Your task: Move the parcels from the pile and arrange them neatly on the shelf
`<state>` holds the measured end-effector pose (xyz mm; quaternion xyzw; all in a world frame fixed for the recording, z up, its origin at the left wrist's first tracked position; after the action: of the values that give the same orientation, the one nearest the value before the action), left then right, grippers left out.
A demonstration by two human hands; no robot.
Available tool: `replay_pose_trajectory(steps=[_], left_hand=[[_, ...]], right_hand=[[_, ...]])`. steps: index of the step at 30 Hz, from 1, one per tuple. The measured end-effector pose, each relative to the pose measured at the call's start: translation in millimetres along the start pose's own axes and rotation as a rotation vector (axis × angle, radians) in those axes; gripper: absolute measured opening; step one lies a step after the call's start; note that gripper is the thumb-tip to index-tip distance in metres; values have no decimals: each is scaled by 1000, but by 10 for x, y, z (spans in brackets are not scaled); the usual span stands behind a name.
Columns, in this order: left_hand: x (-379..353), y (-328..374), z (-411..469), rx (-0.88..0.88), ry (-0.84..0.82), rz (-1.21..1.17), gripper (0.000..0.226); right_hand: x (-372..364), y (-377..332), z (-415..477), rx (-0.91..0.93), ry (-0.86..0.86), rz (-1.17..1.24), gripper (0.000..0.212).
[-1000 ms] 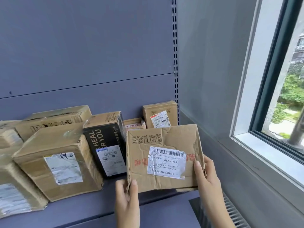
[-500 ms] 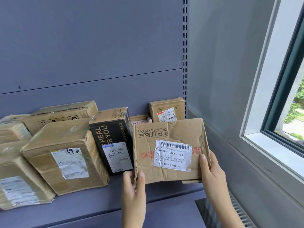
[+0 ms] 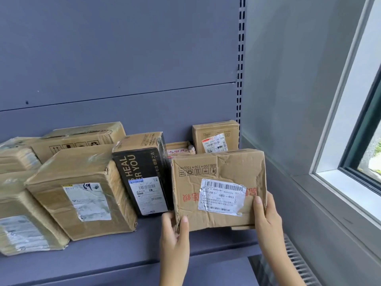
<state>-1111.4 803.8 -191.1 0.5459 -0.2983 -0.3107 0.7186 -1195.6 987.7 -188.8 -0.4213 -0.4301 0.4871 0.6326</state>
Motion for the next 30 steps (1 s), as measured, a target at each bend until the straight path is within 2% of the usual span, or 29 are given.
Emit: replay_pose_trajectory(steps=[4, 9, 14, 16, 20, 25, 30], left_hand=[[-25, -80, 58, 12, -31, 42, 8], [12, -221, 178, 65, -9, 200, 17], [-41, -275, 297, 43, 15, 325, 19], [-54, -304, 309, 5, 76, 332, 16], [-103, -340, 295, -55, 184, 345, 25], [-140, -395, 305, -121, 177, 363, 29], [-121, -414, 293, -115, 152, 381, 25]], right_hand=[[-39, 87, 85, -17, -30, 5, 11], [-139, 241, 182, -28, -182, -137, 28], [-231, 293, 308, -44, -190, -203, 20], [-254, 314, 315, -31, -175, -215, 21], [-268, 342, 308, -23, -151, -233, 19], [-283, 345, 324, -43, -165, -271, 9], [-316, 327, 307, -99, -188, -347, 9]])
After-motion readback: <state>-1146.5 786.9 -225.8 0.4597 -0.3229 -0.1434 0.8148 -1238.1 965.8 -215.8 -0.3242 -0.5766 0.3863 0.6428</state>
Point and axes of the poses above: each hand's wrist, its own z-axis towards the middle knuckle, its own x-axis out of the back of the hand, y = z × x, the point moved 1 cm from there along z, towards the middle knuckle, and after that the axes turned 4 degrees about -z, right-handed, at the moved point
